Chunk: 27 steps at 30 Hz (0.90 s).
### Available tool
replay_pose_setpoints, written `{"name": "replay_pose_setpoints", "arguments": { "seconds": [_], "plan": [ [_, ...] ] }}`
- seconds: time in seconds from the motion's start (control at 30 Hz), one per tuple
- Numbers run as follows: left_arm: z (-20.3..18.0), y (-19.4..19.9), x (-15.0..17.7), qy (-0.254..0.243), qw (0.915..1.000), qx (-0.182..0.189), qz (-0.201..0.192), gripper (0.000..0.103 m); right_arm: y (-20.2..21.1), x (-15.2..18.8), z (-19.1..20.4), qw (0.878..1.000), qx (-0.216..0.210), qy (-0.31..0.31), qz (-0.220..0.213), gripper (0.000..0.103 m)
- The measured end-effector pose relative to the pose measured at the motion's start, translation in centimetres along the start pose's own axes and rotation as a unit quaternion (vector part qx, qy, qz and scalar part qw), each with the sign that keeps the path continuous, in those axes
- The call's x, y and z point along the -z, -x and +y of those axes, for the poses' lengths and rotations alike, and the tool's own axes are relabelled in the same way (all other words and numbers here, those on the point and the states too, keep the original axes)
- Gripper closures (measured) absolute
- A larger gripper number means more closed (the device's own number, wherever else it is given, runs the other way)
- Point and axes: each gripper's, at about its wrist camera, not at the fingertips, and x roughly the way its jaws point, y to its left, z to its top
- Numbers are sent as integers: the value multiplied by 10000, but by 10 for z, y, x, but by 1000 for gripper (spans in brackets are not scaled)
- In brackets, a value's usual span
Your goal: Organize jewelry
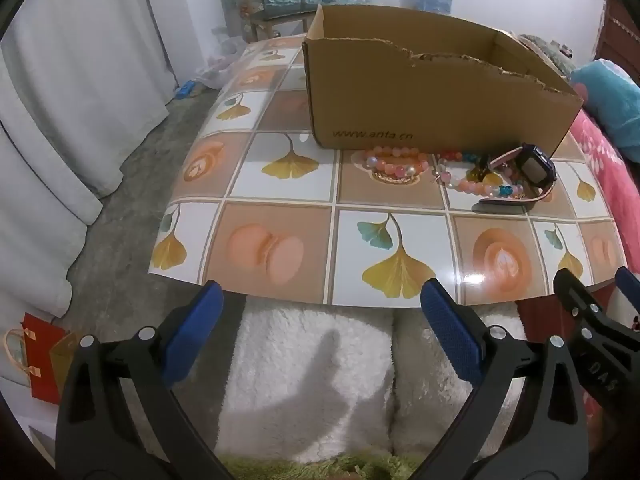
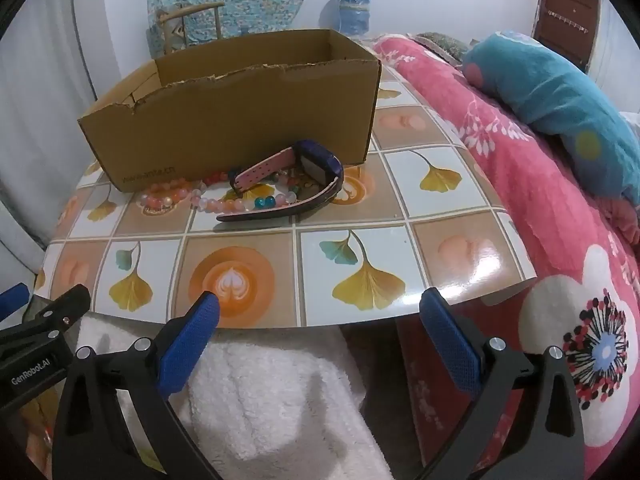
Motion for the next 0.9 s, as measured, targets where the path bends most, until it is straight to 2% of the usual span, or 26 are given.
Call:
{"name": "replay_pose_setpoints", "arguments": {
  "seconds": [0.27,0.3,0.9],
  "plan": [
    [-4,-3,-8,-80,9999,111,96,7,2,-2,1,10000,31,91,-24,5],
    [1,2,-1,84,10000,50,-10,7,2,-3,1,9999,33,100,-27,5],
    [6,0,4,120,9999,61,18,7,6,3,14,9996,80,263,-16,5]
  ]
}}
